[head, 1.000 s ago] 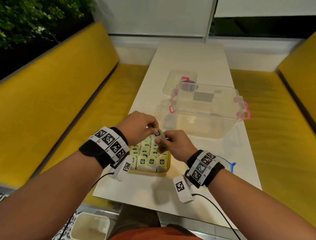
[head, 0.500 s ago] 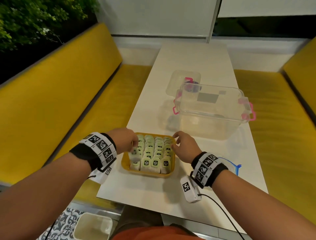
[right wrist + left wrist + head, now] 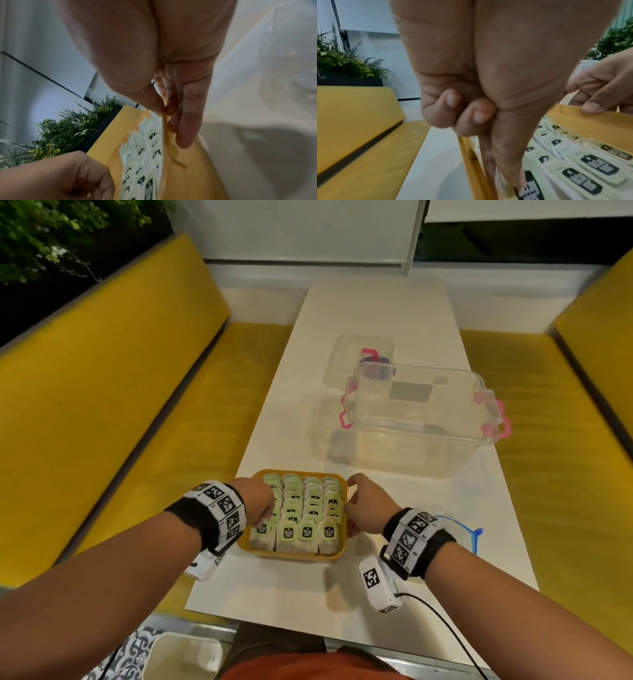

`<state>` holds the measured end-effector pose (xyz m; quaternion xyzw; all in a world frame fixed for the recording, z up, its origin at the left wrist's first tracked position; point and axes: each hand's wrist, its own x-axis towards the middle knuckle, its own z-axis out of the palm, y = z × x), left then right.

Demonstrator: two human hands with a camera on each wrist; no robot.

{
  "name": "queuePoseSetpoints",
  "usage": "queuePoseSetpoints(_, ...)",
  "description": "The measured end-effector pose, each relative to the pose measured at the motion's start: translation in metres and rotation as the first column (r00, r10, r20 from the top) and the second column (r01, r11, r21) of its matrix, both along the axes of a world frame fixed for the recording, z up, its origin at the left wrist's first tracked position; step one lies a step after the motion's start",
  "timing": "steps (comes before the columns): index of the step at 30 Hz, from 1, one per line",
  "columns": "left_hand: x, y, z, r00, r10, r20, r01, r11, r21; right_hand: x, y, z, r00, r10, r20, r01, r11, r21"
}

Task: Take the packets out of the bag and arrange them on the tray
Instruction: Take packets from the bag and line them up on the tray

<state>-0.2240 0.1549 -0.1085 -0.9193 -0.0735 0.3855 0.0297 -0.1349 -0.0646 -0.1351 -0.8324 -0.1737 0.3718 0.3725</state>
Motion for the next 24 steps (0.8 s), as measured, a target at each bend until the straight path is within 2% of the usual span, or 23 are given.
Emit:
queuePoseSetpoints(7,0.002,-0.007,0.006,0.999,-0.009,-0.035,0.009,1.000,0.007,0.001,-0.001,-0.001,1.000,-0.015,-0.007,0.015,1.000,0.004)
queuePoseSetpoints(9,0.002,-0.010,0.016,0.999,0.005,0.036,-0.005,1.000,-0.003,0.003,-0.004,0.000,0.999,-0.032,0.000,0.032,0.999,-0.010)
queuePoseSetpoints(11,0.004,-0.016,0.031,0.982,0.038,0.187,-0.034,0.999,-0.026,0.007,-0.012,0.003,0.997,-0.059,0.054,0.059,0.998,-0.003)
queuePoseSetpoints(13,0.010,-0.028,0.047,0.940,0.066,0.336,-0.040,0.996,-0.084,0.011,-0.026,0.010,0.988,-0.064,0.139,0.063,0.998,0.015)
queuePoseSetpoints(16,0.021,-0.060,0.065,0.874,0.110,0.474,0.002,0.973,-0.230,0.016,-0.056,0.022,0.975,-0.103,0.195,0.094,0.994,0.058)
queuePoseSetpoints(20,0.038,-0.121,0.068,0.834,0.128,0.537,0.113,0.913,-0.393,0.022,-0.105,0.027,0.913,-0.120,0.391,0.125,0.992,0.011)
queuePoseSetpoints(24,0.053,-0.183,0.044,0.848,0.076,0.525,0.194,0.876,-0.441,0.025,-0.152,0.015,0.853,-0.136,0.504,0.226,0.966,-0.122)
